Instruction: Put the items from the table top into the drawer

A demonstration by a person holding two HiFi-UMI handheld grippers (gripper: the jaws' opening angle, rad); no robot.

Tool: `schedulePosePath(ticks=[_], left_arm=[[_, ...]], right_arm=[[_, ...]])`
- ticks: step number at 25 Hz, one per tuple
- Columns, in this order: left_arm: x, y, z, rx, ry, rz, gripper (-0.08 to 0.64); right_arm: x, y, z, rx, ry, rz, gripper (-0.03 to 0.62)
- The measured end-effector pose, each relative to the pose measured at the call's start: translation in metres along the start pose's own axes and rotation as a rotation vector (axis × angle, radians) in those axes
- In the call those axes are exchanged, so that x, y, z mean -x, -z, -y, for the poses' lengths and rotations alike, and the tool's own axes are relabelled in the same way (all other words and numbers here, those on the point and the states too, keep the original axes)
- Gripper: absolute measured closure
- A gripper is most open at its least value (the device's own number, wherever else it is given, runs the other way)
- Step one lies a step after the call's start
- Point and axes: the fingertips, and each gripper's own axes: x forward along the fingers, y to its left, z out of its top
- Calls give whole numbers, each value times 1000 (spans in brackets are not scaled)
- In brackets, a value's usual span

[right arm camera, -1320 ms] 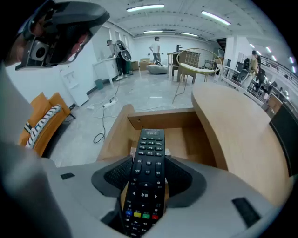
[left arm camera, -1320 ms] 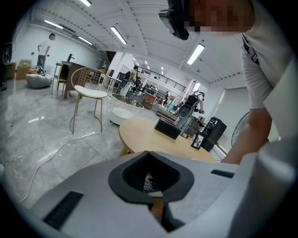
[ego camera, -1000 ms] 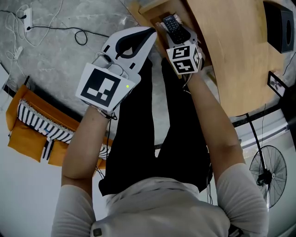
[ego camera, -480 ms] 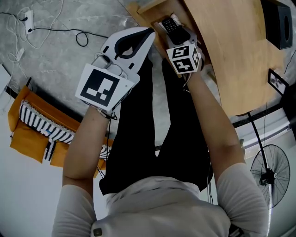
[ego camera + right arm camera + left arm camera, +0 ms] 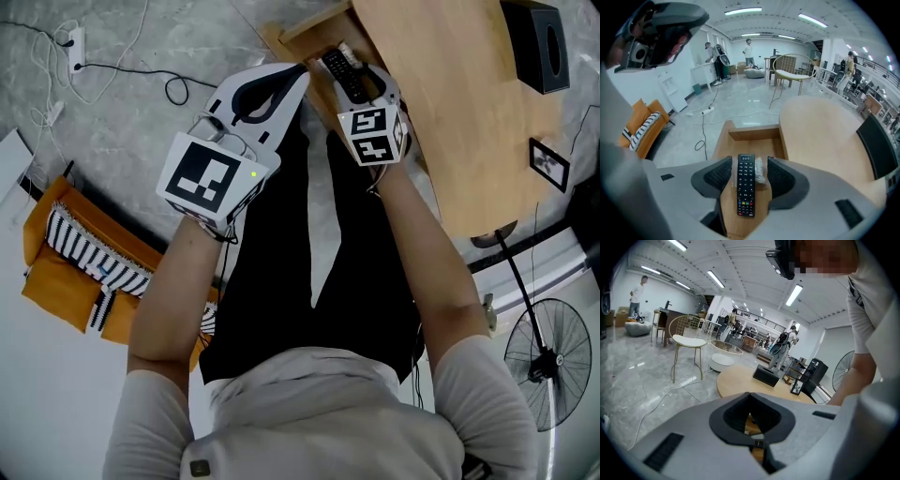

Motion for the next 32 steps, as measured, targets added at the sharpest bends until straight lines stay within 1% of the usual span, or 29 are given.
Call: schedulePosePath(ticks=[3, 6, 8, 11, 15, 17, 21, 24, 28, 32], left_arm=[[13, -32, 9, -25, -10, 26, 551], [33, -65, 22, -37, -19, 34, 551], [47, -90, 31, -47, -24, 44, 551], [65, -133, 43, -97, -17, 76, 551], [91, -189, 74, -138, -5, 115, 551], [103, -217, 95, -164, 13, 133, 551], [124, -270, 141, -252, 78, 165, 551], [135, -312, 165, -311, 123, 213, 551], [162, -350, 196, -338, 160, 263, 551], [193, -381, 223, -369, 193, 318, 551]], right_arm=[[39, -29, 10, -20, 26, 55, 339], [90, -59, 20, -48, 63, 105, 343], [127, -82, 29, -71, 86, 154, 356], [180, -122, 43, -126, 121, 246, 373], [268, -166, 51, -168, 147, 360, 419], [317, -188, 57, -177, 173, 417, 428], [411, -227, 63, -148, 231, 518, 446], [474, -256, 71, -108, 295, 602, 468], [546, -277, 66, -92, 352, 685, 494], [599, -294, 50, -72, 384, 758, 530]])
